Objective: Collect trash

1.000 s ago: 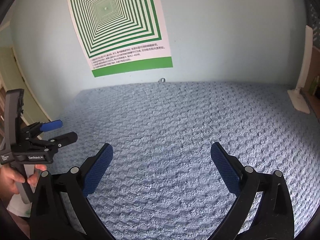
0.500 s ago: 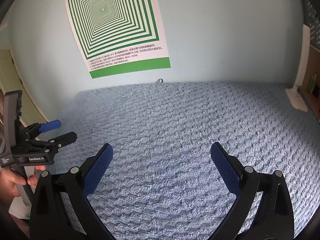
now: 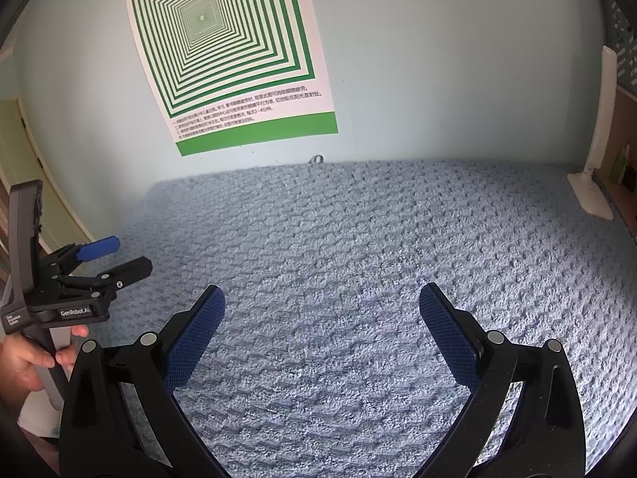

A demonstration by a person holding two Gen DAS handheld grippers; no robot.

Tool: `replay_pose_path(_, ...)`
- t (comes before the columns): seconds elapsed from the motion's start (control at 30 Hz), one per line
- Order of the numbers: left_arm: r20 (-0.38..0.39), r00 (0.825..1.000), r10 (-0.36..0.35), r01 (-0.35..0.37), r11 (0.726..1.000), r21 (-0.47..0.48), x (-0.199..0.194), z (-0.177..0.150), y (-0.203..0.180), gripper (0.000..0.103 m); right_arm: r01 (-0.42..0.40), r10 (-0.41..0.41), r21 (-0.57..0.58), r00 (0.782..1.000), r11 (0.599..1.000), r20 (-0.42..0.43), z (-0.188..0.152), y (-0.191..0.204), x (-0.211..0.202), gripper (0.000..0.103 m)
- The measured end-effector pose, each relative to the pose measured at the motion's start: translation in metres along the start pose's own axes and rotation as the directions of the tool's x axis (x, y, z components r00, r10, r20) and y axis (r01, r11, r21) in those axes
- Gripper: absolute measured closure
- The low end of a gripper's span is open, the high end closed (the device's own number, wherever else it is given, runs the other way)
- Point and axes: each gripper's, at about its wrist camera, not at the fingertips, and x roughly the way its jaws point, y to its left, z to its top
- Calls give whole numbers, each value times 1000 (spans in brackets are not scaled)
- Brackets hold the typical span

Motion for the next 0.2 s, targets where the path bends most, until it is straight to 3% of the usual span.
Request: replay_pose_path(0.2, -12, 1000, 8, -8, 1000, -3, 2, -3, 0, 7, 12, -12, 13, 1000, 1000, -4, 0, -3, 0, 6)
